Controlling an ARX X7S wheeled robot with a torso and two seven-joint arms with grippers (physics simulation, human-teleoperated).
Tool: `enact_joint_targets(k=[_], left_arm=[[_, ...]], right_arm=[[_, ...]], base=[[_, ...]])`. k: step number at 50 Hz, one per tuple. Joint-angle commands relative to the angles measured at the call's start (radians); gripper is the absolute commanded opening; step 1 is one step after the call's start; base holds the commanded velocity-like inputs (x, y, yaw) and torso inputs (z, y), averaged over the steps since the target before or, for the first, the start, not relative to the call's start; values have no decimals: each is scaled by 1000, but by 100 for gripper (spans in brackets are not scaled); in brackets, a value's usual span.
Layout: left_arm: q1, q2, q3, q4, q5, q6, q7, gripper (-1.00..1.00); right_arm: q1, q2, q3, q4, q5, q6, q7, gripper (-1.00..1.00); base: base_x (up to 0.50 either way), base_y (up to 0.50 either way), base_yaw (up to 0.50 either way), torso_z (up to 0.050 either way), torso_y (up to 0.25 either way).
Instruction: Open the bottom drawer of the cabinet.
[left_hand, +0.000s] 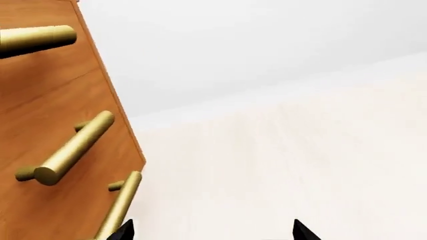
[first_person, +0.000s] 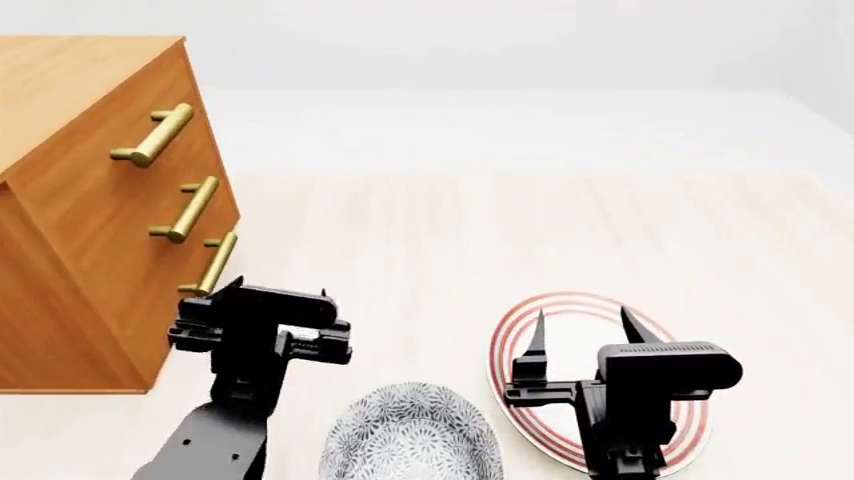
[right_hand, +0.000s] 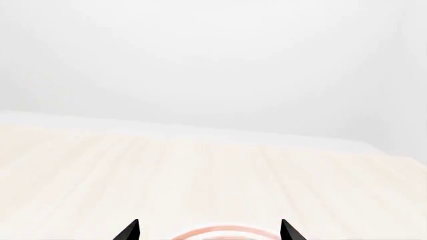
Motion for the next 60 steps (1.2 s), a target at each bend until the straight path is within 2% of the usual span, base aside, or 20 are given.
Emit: enact_joint_targets(k=[1,8,16,41,44,60], left_arm=[[-174,-36,132,-187,140,-98,-47,100],[-274,-31,231,-378,224,-82,-64,100],[-348,-11,282,-555,254,-65,-64,100],[-574,101,395,-1264,329,197,-177,100],[-652,151,411,-1511,328,311,-212,100],[-650,140,495,-1518,244,287,-231,100]], right_arm=[[2,5,-3,3,8,2,7,100],[4,7,-7,6,12,-2,11,100],[4,10,-6,10,18,-3,17,100],[5,21,-16,15,30,-10,30,100],[7,23,-17,12,32,-7,31,100],[11,27,-26,26,42,-14,35,100]], base=[[0,0,0,0,0],[0,0,0,0,0],[0,0,0,0,0],[0,0,0,0,0],[0,0,0,0,0],[0,0,0,0,0]])
